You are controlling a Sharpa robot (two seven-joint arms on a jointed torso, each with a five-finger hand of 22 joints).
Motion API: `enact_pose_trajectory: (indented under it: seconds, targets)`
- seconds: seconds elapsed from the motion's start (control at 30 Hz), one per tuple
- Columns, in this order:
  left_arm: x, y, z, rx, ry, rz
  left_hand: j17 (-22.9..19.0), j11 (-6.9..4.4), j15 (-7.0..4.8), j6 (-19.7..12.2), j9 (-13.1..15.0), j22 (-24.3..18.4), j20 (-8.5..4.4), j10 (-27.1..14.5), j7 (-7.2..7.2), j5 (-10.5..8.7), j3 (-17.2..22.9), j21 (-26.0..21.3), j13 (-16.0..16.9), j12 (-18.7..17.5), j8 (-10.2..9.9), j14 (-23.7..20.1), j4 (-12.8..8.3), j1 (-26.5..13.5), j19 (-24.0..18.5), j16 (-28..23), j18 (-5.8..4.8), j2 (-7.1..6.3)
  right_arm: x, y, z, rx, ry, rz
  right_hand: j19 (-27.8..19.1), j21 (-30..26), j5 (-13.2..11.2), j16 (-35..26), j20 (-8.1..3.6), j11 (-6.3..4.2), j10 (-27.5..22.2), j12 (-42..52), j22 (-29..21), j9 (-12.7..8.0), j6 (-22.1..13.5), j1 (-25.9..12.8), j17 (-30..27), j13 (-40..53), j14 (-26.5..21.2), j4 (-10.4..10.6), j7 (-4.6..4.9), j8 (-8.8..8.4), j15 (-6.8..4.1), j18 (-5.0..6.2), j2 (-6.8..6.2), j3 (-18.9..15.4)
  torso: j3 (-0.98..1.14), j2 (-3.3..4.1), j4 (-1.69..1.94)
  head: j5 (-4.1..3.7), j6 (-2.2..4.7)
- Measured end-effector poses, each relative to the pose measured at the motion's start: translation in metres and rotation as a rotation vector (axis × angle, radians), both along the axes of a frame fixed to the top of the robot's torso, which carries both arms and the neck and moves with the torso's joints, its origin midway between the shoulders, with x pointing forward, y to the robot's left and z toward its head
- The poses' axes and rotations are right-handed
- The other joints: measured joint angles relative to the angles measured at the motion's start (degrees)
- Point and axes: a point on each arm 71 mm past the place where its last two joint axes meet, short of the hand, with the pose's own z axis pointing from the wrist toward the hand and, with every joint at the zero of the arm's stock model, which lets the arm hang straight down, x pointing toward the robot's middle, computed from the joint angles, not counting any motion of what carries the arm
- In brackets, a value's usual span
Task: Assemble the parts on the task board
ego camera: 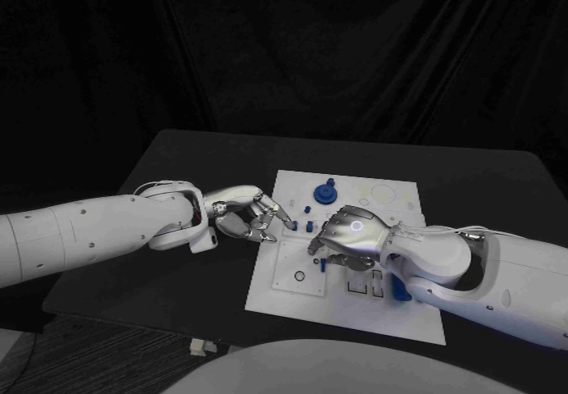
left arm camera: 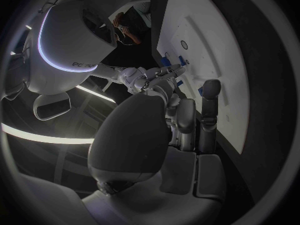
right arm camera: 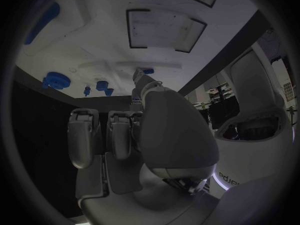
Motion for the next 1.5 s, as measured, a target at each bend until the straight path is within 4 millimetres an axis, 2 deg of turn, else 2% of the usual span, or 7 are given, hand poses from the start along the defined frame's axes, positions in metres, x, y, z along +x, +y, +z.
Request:
enact_pose_trajectory:
  seconds: [0.2,0.37,0.47,1.0,1.5]
  targets:
    - [0.000,0.000,0.000,0.000,0.000,0.000,0.00,-0.01,0.00,0.00,0.00,0.00,0.00,-0.01,0.00,0.00,0.16,0.00,0.00,0.01,0.00,0.00,-0.16,0.00,0.00,0.00,0.00,0.00,0.000,0.001,-0.002,-0.010,-0.010,0.015,0.00,0.00,0.43,0.00,0.00,0.00,0.00,0.00,0.00,0.10,0.68,0.83,0.00,0.00,0.00,-0.16,-0.52,0.43,0.00,0.00,0.25,0.16,0.00,-0.01,0.00,0.04,0.00]
    - [0.000,0.000,0.000,0.000,0.000,0.001,0.00,-0.01,0.00,0.00,0.00,0.00,0.00,-0.01,0.00,0.00,0.16,0.00,0.00,0.01,0.00,0.00,-0.16,0.00,0.00,0.00,0.00,0.00,0.000,0.002,-0.003,-0.016,-0.013,0.024,0.00,0.00,0.43,0.00,0.00,0.00,0.00,0.00,-0.01,0.48,1.32,0.90,0.00,-0.01,0.00,-0.16,-0.08,0.94,0.00,0.00,0.31,0.16,0.00,-0.01,0.00,0.09,0.00]
    - [0.000,0.000,0.000,0.000,0.000,0.001,0.00,-0.01,0.00,0.00,0.00,0.00,0.00,-0.01,0.00,0.00,0.16,0.00,0.00,0.01,0.00,0.00,-0.16,0.00,0.00,0.00,0.00,0.00,0.000,0.002,-0.004,-0.018,-0.014,0.027,0.00,0.00,0.43,0.00,0.00,0.00,0.00,0.00,-0.01,0.56,1.53,0.90,0.00,-0.01,0.00,-0.16,-0.28,0.95,0.00,0.00,0.31,0.16,0.00,-0.01,0.00,0.07,0.00]
    - [0.000,0.000,0.000,0.000,0.000,0.000,0.00,-0.02,0.00,0.00,-0.01,-0.01,0.00,-0.02,0.00,0.00,0.15,0.00,0.00,0.06,0.00,0.00,-0.16,0.01,0.00,0.00,0.00,-0.01,0.000,0.002,-0.007,-0.036,-0.022,0.035,0.00,0.00,0.43,0.00,0.00,0.00,0.00,0.00,-0.01,0.83,1.89,1.12,0.00,-0.02,0.00,-0.16,0.02,1.18,0.00,0.00,0.09,0.16,0.00,-0.01,0.00,-0.01,0.00]
    - [0.000,0.000,0.000,0.000,0.000,0.000,0.01,-0.03,0.00,0.00,-0.01,-0.01,0.00,-0.05,0.00,0.00,0.15,0.00,0.00,0.22,0.00,0.00,-0.16,0.01,0.00,0.00,0.00,-0.01,0.002,0.001,-0.011,-0.047,-0.020,0.029,0.00,0.00,0.43,0.00,0.00,0.00,0.00,0.00,0.03,1.84,3.18,1.11,0.00,-0.02,0.00,0.08,0.31,2.32,0.00,0.00,0.09,-0.08,0.00,0.01,0.00,0.16,0.00]
